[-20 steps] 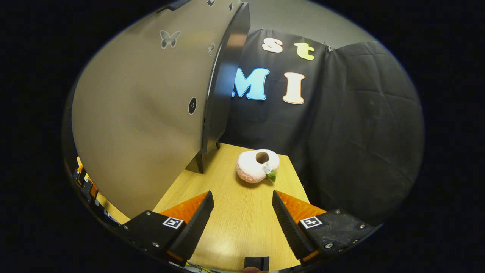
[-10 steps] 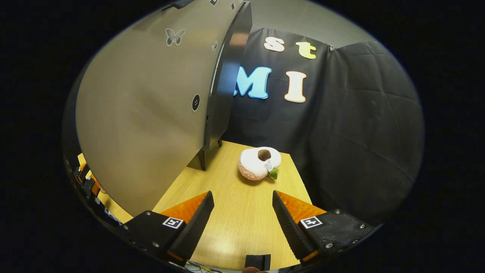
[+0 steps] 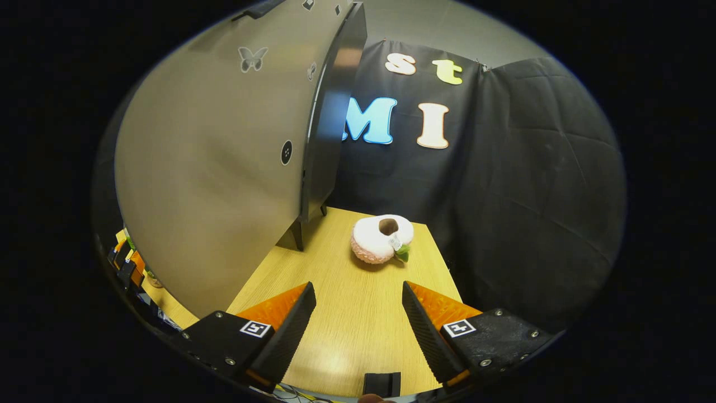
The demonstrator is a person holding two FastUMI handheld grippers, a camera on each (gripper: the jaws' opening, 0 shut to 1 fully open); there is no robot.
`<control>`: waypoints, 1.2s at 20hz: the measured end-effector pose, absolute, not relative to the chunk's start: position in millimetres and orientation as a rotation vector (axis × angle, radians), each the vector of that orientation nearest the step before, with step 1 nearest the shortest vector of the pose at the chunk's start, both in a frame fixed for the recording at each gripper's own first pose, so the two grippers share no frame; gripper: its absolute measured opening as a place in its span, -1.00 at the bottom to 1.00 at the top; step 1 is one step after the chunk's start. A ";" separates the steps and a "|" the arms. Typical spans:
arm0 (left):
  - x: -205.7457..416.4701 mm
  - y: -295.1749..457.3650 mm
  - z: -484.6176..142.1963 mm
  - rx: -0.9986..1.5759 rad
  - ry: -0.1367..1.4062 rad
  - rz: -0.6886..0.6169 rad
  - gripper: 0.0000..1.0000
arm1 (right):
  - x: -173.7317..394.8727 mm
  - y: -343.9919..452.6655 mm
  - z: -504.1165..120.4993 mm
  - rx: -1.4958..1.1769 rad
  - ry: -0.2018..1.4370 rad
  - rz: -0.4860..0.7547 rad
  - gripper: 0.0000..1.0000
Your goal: Open the cabinet door with the right hand, grasp the bottle in the cabinet with the left hand and place it on the coaster, then close the cabinet door with the right hand.
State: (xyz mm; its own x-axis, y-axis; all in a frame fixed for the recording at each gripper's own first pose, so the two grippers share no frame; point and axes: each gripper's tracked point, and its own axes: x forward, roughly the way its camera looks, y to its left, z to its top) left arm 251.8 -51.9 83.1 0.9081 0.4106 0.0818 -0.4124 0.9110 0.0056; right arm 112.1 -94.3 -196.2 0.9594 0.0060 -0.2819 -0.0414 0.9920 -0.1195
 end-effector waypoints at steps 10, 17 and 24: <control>228.6 -71.2 131.3 0.087 -0.086 0.421 0.51 | 105.6 -108.7 -194.0 -0.097 0.273 0.008 0.91; 196.8 -98.1 201.2 0.047 -0.056 0.378 0.59 | 105.0 -117.3 -178.7 -0.010 0.266 -0.017 0.92; 193.7 -125.3 281.6 0.000 0.005 0.232 0.41 | 97.5 -94.6 -99.3 0.009 0.149 0.057 0.91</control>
